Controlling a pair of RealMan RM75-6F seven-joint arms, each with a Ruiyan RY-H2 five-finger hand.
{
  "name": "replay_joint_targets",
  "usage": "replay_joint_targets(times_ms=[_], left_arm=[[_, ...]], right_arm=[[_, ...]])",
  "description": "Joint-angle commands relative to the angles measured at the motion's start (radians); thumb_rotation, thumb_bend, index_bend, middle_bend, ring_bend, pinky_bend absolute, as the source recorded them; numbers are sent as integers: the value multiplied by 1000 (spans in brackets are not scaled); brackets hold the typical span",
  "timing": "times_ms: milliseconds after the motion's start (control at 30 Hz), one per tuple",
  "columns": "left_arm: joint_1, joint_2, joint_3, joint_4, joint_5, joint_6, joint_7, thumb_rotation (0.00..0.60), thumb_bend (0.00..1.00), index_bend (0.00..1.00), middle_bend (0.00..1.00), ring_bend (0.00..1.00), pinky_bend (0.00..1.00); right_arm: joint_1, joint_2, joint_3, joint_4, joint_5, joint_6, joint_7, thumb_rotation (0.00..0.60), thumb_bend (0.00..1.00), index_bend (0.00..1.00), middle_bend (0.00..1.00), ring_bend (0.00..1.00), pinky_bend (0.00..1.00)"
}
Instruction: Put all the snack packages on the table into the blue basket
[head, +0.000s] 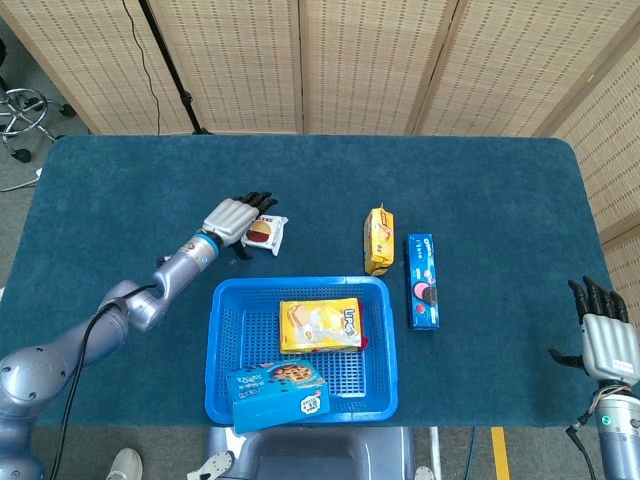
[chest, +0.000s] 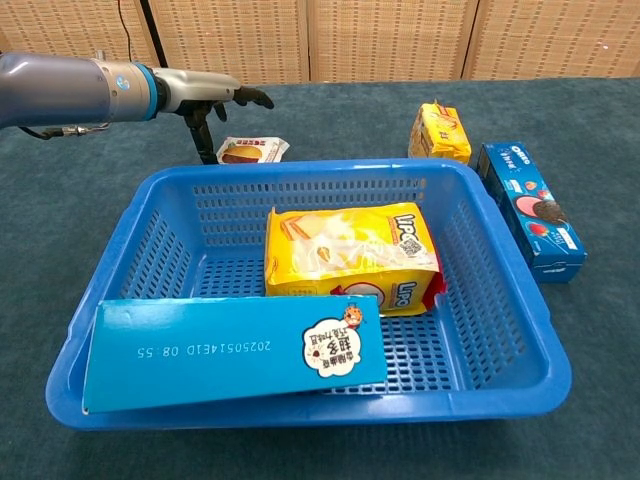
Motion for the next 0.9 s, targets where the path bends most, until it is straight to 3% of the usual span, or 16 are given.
replay_joint_targets(times_ms=[33,133,167,233,300,400,633,900], left_arm=[[-8,-51,-13,63,-15,-27,-13,600,0,0,0,0,171],[-16,-84,-25,108,-19,-44,-28,600,0,1,1,46,208],[-18,-92,-28,120,-19,-46,-31,600,0,22,20,107,254],[-21,-111,-34,149,-15,-33,-31,600,3,150,117,244,355],[-20,-123,-35,168,-10,-19,-29,600,21,367,297,388,452],[-17,-130,-39,185,-6,-4,-23,600,48,508,431,486,502],[6,-87,-42,142,17,57,-39,600,60,537,455,506,514],[61,102,-57,-101,86,258,-109,600,68,553,466,517,514]], right_arm=[[2,-1,2,3,4,-3,2,600,0,0,0,0,0],[4,-1,3,6,7,-8,4,600,0,0,0,0,0],[5,-1,3,6,8,-9,5,600,0,0,0,0,0],[6,-2,4,9,11,-13,6,600,0,0,0,0,0],[8,-3,4,11,14,-16,7,600,0,0,0,0,0],[11,-6,4,16,16,-24,7,600,0,0,0,0,0],[14,-7,0,13,11,-26,4,600,0,0,0,0,0],[10,-5,-7,-3,-5,-12,0,600,0,0,0,0,0]])
